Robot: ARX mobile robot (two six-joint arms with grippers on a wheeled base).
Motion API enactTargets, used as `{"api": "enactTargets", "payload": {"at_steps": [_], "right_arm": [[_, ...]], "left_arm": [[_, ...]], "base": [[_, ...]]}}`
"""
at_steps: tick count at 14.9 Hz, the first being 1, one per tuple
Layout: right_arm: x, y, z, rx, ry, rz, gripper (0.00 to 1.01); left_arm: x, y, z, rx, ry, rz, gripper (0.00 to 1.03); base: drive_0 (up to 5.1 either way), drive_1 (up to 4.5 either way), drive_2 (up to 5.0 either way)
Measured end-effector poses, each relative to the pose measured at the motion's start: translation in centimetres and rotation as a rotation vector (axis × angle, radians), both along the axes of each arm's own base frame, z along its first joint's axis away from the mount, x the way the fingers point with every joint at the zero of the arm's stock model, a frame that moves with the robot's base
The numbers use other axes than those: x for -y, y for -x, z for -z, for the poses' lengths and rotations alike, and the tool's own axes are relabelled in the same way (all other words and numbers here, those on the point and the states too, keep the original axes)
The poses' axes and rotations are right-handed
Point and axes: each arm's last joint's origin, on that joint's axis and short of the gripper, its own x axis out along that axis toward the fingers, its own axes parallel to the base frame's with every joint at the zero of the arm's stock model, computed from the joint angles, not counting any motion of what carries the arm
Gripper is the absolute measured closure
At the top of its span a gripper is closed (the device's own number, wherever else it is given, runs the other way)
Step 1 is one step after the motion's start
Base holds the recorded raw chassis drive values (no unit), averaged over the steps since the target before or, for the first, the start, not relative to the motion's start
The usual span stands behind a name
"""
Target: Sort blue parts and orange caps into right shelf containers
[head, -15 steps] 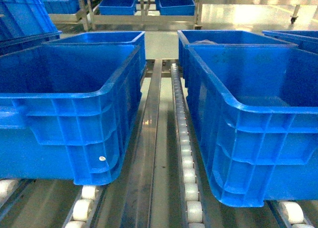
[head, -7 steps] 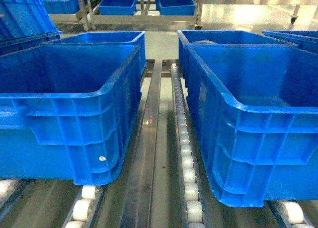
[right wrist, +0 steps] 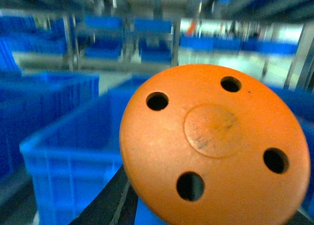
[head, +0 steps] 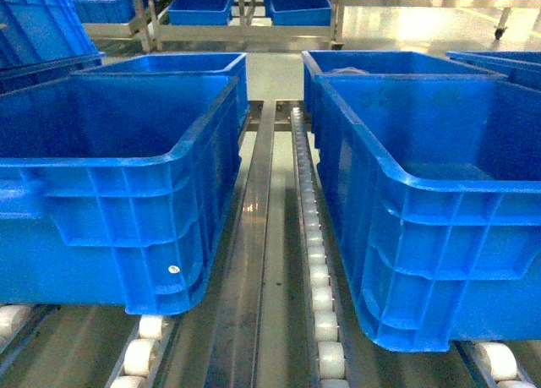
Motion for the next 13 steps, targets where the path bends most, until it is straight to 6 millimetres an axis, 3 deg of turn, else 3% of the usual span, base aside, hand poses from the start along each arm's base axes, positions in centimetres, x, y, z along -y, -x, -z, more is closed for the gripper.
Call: {"api": "enactTargets", "payload": {"at_steps": [1,4,6,7,9,10,11,13], "right_arm": [[-0.1,0.1,-1.4,0.143,0.041,-0.001,0.58],[-0.7,-2.5,-1.9,0.132,0.090,-0.071,0.58],[-1.2,-6.9,-5.5,0.191,0.096,-0.116,0.58],[-1.3,-10.3,-7.0,0.163,0.098,-0.119,0.58],[-1.5,-17.5,-5.5,-0.056,0.068,-0.104,0.58],[-1.5,-20.1,-4.2,-0.131,0.051,-0.074,0.58],[-1.3,-21.8,-4.2,-0.114,0.050,-0.031,0.57],[-1.2,-22.4,-5.1,-0.064,0.046,0.014,0.33]], "left_arm": [[0.1,-0.1,-0.9,0.084,-0.006,0.012,0.62],[0.5,-3.6,-1.4,0.060,-0.031,0.067,0.62],[0.4,-10.0,-5.7,0.139,-0.040,0.059,0.62],[0.3,-14.3,-6.4,0.066,-0.035,0.044,0.62],[0.2,-21.9,-3.7,-0.182,-0.025,0.006,0.62],[0.2,-24.4,-2.8,-0.243,-0.014,-0.007,0.62],[0.1,-25.4,-3.0,-0.243,0.006,-0.007,0.54],[0.2,-25.1,-5.0,-0.144,0.039,0.009,0.29]], "base": [[0.0,0.00,0.0],[0.0,0.00,0.0],[0.0,0.00,0.0],[0.0,0.00,0.0],[0.0,0.00,0.0],[0.0,0.00,0.0],[0.0,0.00,0.0],[0.0,0.00,0.0]]}}
